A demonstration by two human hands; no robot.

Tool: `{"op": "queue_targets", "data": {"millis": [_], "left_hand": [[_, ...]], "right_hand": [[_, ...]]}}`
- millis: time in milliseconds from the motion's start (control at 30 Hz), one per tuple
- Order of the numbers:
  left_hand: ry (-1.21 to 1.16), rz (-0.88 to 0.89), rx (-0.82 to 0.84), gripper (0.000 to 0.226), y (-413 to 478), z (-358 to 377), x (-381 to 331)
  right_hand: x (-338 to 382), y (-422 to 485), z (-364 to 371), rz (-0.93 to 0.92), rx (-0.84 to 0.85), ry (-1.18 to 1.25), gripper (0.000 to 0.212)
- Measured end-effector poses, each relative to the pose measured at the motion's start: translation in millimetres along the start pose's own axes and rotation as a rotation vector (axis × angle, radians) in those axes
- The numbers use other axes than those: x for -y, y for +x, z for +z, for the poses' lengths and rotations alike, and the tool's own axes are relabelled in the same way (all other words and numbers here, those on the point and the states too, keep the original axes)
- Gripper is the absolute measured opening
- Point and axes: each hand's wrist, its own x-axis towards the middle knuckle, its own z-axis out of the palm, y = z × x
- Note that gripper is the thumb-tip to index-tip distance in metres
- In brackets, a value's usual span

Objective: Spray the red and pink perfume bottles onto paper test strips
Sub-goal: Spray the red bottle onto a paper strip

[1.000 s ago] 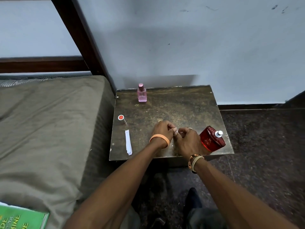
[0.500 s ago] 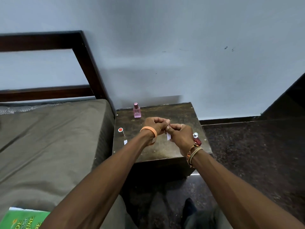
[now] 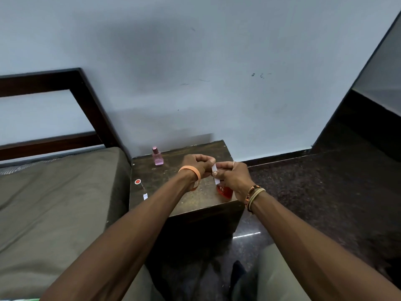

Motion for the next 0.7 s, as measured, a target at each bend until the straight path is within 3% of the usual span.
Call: {"op": "queue_targets", "data": {"millis": [133, 300, 567, 700], "left_hand": [[0.03, 0.019, -0.065, 0.009, 9, 6, 0], [0.076, 0.018, -0.116, 0.013, 23, 10, 13], [0.16, -0.047, -0.137, 0.017, 53, 18, 55], [0.17, -0.087, -0.12, 0.016, 64, 18, 72]], "right_hand": [[-7, 7, -15, -0.004, -0.038, -0.071, 0.03], [-30, 18, -32, -0.158, -0.265, -0.256, 0.028], [-72, 44, -26, -0.163, -0.207, -0.589, 0.078], [-90, 54, -18, -0.147, -0.148, -0.639, 0.077]]}}
